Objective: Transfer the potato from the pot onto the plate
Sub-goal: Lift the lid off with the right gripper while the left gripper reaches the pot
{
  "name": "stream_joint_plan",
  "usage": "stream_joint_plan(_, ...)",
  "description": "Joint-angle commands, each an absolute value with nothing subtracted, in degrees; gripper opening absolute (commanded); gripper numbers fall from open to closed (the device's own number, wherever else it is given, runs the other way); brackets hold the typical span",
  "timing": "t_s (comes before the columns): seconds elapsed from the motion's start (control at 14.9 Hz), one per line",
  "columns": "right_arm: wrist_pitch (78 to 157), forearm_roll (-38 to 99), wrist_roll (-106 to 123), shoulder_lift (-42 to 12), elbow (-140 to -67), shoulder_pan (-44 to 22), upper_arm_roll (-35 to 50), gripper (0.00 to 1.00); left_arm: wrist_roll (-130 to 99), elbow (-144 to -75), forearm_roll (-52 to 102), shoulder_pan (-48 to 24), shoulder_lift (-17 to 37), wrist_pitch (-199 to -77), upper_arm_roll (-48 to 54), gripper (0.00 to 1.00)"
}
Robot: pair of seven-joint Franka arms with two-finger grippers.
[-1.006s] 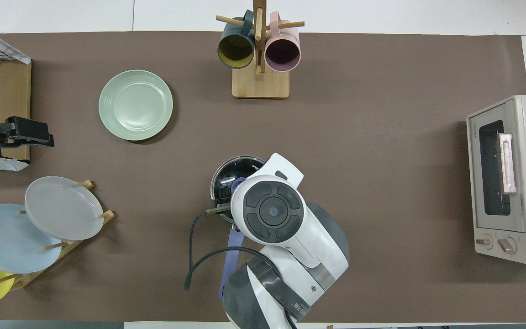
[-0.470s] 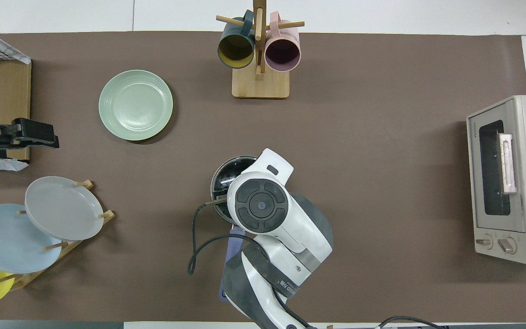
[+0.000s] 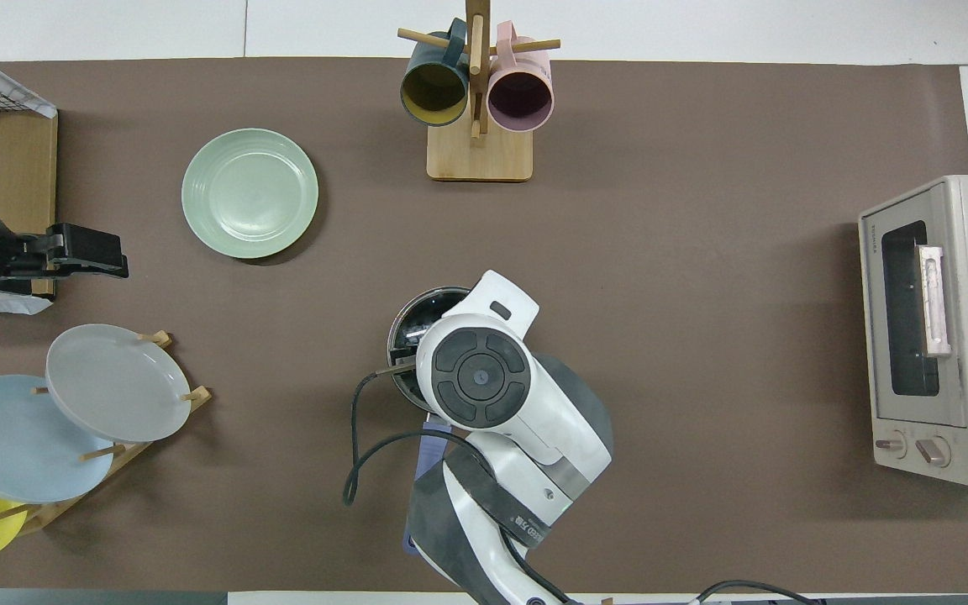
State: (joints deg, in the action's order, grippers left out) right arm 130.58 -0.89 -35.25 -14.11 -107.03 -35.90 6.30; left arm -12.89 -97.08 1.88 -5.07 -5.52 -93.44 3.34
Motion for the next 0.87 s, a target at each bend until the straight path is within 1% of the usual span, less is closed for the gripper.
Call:
stream_joint_plan(0.0,129.9,-0.6,-35.3,-14.5,-106.1,-35.8,6.2,0.25,-12.8,-98.9,2.5,-5.3,-7.3,-94.1,2.9,1.0)
stream_joint_plan(0.07,129.4,-0.5,-35.3,-14.5,-105.6,-35.8,6.2,0.1,-12.8,-98.9,2.5,-5.2,-7.3,-94.0,2.9,1.0)
stream_joint_plan(0.13,128.0,-0.5,-35.4,-14.5,-104.6,-35.9,6.2,0.05,-13.0,-98.9,2.5,-5.4,-7.3,-94.0,2.9,1.0)
stream_joint_plan(0.2,125.3,-0.7,-35.2,-14.6,-102.4,-35.7,6.1,0.05,-13.3,-98.9,2.5,-5.5,-7.3,-94.0,2.9,1.0)
stream_joint_plan(0.34,116.7,-0.7,-34.5,-16.9,-93.4,-34.9,6.0,0.05,-13.8,-98.7,2.5,-5.6,-7.3,-93.7,2.9,1.0)
stream_joint_plan(0.4,112.5,-0.7,-32.3,-17.0,-89.9,-32.8,6.0,0.05,-13.7,-98.7,2.5,-5.6,-7.3,-93.8,2.9,1.0)
stream_joint_plan(0.47,110.1,-0.7,-28.5,-17.1,-88.5,-31.1,6.0,0.05,-13.5,-98.8,2.5,-5.5,-7.3,-93.8,2.9,1.0)
stream_joint_plan(0.54,109.2,-0.7,-25.4,-16.9,-88.7,-29.7,5.7,0.05,-13.4,-98.9,2.7,-5.5,-7.4,-94.0,2.9,1.0)
stream_joint_plan(0.6,108.6,-0.7,-22.8,-16.3,-89.5,-26.9,5.6,0.05,-13.5,-99.0,3.1,-5.8,-7.3,-94.2,3.0,1.0)
stream_joint_plan(0.74,106.5,-0.7,-13.8,-16.2,-89.8,-20.9,5.6,0.05,-17.0,-100.0,3.9,-10.4,-7.3,-96.0,2.9,1.0)
stream_joint_plan(0.8,106.6,-0.7,-8.0,-15.7,-91.8,-17.3,5.6,0.05,-20.3,-100.8,3.9,-13.9,-7.0,-97.6,2.9,1.0)
